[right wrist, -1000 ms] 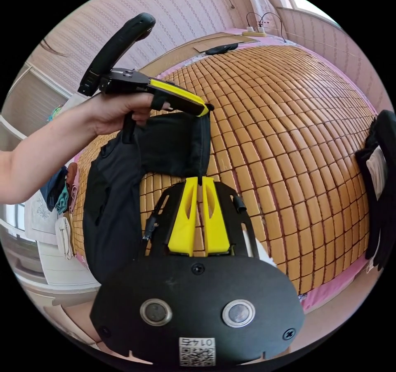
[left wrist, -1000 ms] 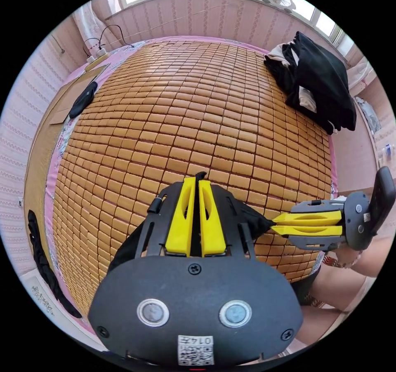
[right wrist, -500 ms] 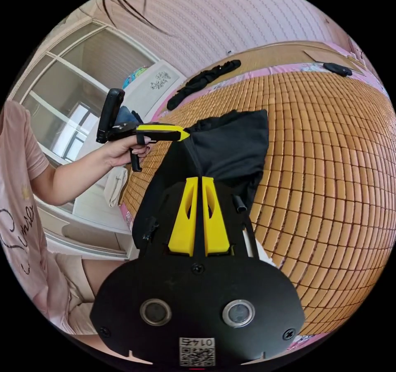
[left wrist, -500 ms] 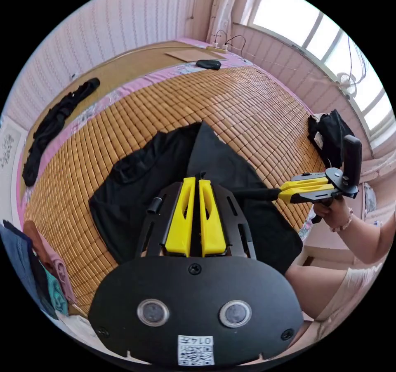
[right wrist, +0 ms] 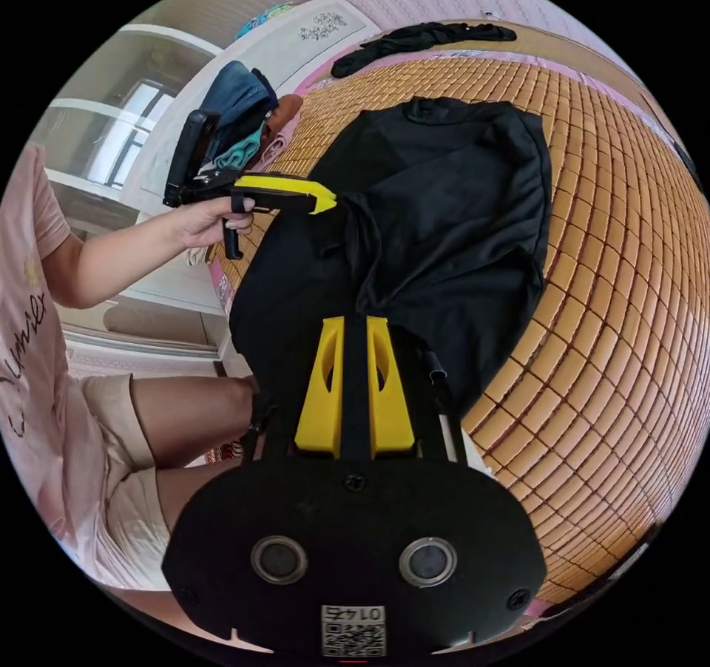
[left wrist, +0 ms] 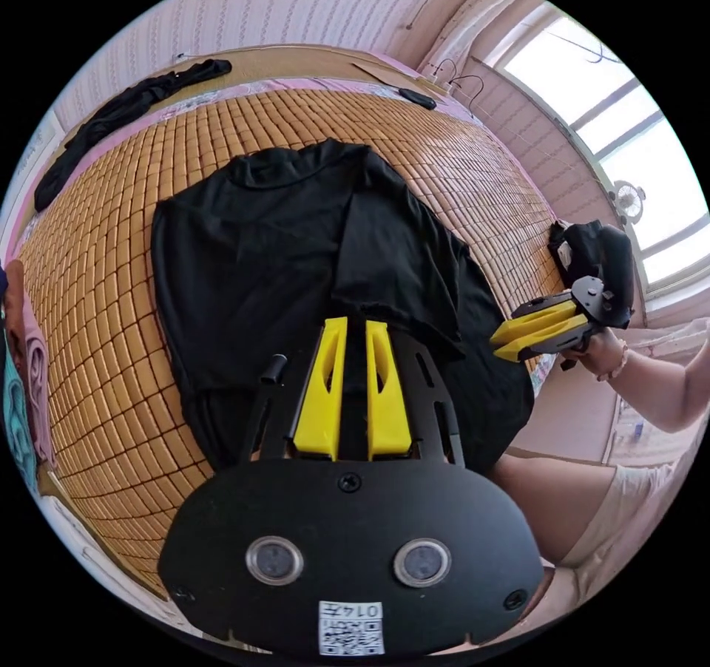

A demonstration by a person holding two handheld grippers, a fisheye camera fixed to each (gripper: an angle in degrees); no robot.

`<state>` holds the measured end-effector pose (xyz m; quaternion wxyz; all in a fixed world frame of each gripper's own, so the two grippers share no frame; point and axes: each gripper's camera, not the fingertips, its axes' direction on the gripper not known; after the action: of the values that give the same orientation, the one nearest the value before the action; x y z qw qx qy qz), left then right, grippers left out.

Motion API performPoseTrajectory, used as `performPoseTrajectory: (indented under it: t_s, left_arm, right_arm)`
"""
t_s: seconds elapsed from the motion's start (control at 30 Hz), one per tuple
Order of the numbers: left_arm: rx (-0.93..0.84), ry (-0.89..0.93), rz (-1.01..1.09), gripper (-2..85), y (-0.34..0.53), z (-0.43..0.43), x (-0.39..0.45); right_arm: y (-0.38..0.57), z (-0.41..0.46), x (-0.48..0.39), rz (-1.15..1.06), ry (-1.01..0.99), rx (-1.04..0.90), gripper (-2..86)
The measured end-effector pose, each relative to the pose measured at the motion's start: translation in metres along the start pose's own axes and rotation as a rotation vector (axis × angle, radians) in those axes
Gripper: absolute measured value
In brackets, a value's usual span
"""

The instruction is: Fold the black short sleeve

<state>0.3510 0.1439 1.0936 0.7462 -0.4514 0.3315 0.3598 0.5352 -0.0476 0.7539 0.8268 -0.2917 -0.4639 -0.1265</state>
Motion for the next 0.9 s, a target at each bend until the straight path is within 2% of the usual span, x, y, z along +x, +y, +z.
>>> performPoseTrajectory:
  t_s: [0.07, 0.13, 0.3, 0.37, 0.47, 0.57, 0.77, 0.9]
  left_arm:
    - [0.005, -0.013, -0.025, 5.5, 0.01, -0.011, -0.016]
    - [0.047, -0.095, -0.074, 5.8, 0.014, -0.028, -0.046]
    - [0.15, -0.236, -0.214, 7.8, -0.008, -0.044, -0.123]
    - [0.186, -0.233, -0.251, 9.3, -0.019, -0.044, -0.148]
    - [0.199, -0.209, -0.27, 11.3, -0.035, -0.037, -0.177]
    - [0.152, -0.162, -0.281, 10.6, -0.044, -0.021, -0.198]
    - [0.073, -0.212, -0.171, 5.8, -0.046, -0.004, -0.207]
    - [0.073, -0.197, -0.154, 5.1, -0.037, -0.004, -0.217]
  right_arm:
    - [-0.014, -0.01, 0.007, -0.014, 0.103, 0.021, 9.4]
    - [-0.048, -0.027, 0.029, 0.025, 0.236, 0.12, 12.0]
    - [-0.134, -0.041, 0.083, 0.111, 0.377, 0.263, 13.8]
    - [-0.16, -0.035, 0.102, 0.147, 0.364, 0.247, 13.4]
    - [-0.19, -0.026, 0.131, 0.188, 0.289, 0.113, 7.9]
    - [-0.198, -0.044, 0.145, 0.221, 0.312, 0.156, 2.7]
    - [-0.207, -0.061, 0.174, 0.275, 0.235, 0.167, 4.7]
    - [-0.199, -0.077, 0.178, 0.315, 0.169, 0.297, 8.6]
